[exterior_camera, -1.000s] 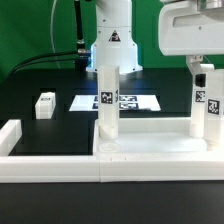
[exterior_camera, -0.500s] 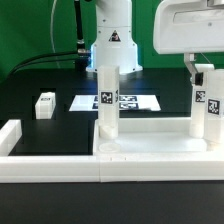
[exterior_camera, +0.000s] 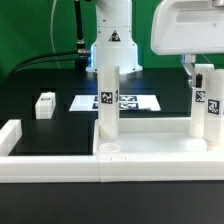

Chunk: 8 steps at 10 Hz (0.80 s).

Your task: Assemble desk

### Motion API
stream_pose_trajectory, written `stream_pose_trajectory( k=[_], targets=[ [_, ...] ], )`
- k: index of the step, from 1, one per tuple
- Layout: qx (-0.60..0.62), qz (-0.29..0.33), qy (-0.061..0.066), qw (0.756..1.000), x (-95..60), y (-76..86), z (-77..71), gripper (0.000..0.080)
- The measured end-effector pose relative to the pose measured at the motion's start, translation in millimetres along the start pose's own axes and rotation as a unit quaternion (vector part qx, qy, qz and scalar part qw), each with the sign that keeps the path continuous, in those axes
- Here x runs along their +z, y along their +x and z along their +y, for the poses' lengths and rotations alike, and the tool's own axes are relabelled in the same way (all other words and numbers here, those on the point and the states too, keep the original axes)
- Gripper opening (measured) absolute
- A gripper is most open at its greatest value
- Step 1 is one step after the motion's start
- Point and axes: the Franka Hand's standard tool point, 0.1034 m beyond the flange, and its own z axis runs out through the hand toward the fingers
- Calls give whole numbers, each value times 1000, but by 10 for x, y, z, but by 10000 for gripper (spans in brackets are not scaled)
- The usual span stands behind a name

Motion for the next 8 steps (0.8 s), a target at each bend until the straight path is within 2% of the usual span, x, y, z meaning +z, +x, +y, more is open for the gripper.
stream_pose_trajectory(
  k=[3, 4, 6, 8],
  targets=[
    [-104, 0, -1, 995, -3, 7, 36, 649],
    [-166, -1, -3, 986, -1, 7, 50, 649],
    [-168, 0, -4, 986, -1, 10, 54, 649],
    [-167, 0, -5, 986, 0, 9, 58, 369]
  ],
)
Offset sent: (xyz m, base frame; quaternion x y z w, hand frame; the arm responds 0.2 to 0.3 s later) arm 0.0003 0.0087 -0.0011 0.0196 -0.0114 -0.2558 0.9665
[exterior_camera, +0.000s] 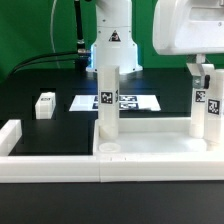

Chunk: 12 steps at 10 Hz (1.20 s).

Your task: Assemble desk

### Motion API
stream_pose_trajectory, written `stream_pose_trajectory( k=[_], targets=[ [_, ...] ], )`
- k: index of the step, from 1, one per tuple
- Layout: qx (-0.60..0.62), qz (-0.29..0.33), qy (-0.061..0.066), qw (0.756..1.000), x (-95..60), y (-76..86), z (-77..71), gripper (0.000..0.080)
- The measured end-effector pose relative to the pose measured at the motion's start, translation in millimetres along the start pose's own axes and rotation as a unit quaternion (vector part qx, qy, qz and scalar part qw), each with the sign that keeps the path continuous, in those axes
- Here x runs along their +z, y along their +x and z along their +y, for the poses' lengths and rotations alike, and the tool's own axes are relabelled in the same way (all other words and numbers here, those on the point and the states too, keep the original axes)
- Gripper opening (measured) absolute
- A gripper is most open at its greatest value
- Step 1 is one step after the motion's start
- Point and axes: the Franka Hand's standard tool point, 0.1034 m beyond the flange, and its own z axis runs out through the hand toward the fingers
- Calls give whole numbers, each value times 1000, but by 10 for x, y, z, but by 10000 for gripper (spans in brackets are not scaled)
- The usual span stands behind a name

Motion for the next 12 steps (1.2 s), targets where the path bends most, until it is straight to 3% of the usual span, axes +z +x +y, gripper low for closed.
stream_pose_trajectory(
  k=[1, 4, 6, 8, 10, 11, 12],
  targets=[
    [9, 0, 0, 1000, 0, 1, -4, 292],
    [24, 0, 0, 1000, 4, -5, 7, 292],
    [173, -1, 11, 985, 10, -22, 34, 291],
    [280, 3, 21, 960, 17, -29, 55, 291],
    [390, 5, 22, 921, 26, -6, 9, 291],
    [456, -2, 22, 890, 26, 4, -40, 291],
    [479, -3, 22, 878, 26, 2, -35, 291]
  ],
)
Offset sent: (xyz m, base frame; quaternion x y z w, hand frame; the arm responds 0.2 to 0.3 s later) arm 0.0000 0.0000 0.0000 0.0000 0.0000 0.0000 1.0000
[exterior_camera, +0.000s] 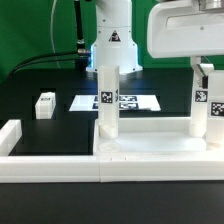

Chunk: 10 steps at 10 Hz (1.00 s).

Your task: Assemble desk

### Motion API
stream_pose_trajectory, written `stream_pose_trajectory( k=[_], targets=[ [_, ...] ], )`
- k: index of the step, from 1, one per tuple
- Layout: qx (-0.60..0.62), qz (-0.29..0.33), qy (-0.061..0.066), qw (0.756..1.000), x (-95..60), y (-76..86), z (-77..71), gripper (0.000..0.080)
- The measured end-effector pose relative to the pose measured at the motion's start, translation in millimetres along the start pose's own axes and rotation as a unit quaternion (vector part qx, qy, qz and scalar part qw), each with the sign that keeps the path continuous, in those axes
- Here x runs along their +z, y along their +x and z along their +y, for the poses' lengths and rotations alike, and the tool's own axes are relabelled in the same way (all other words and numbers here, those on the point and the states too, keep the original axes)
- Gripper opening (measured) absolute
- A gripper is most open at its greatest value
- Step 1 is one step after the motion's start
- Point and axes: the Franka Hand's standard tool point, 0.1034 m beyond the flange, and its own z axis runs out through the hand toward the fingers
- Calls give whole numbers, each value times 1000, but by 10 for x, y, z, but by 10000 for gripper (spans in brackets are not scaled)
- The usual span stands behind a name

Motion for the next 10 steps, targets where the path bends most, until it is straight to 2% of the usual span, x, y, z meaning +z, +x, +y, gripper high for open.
stream_pose_trajectory(
  k=[4, 6, 8, 9, 10],
  targets=[
    [138, -1, 1, 990, 4, 2, 13, 291],
    [284, -6, 5, 959, 12, -18, 7, 291],
    [355, -15, 9, 935, 18, 1, 6, 291],
    [414, -19, 10, 910, 19, -4, 0, 291],
    [430, -19, 10, 902, 19, -5, -1, 291]
  ],
)
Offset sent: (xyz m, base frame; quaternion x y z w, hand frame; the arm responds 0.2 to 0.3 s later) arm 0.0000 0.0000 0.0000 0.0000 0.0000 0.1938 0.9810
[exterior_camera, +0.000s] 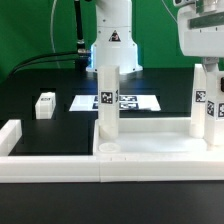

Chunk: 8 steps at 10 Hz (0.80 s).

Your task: Assemble desk

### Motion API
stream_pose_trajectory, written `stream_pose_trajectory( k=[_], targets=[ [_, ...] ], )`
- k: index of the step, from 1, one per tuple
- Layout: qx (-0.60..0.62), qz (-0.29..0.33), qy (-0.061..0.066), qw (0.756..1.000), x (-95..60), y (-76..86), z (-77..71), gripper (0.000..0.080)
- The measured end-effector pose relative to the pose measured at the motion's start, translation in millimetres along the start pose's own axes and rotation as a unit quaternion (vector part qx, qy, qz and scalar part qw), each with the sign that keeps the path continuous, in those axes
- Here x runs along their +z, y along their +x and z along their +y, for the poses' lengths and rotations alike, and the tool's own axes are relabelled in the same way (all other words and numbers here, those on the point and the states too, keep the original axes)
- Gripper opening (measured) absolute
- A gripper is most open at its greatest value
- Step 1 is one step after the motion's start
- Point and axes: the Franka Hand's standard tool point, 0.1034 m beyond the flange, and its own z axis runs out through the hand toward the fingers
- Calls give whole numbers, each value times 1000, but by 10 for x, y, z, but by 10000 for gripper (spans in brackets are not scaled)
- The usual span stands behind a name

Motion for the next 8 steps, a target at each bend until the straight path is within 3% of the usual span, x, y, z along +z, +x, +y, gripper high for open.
stream_pose_trajectory(
  k=[1, 2, 4, 8],
  targets=[
    [4, 0, 0, 1000, 2, -3, 0, 356],
    [1, 0, 0, 1000, 6, -5, 3, 356],
    [-44, 2, -1, 999, 13, -17, 8, 611],
    [-208, 6, -5, 978, 55, -74, 29, 648]
  ],
)
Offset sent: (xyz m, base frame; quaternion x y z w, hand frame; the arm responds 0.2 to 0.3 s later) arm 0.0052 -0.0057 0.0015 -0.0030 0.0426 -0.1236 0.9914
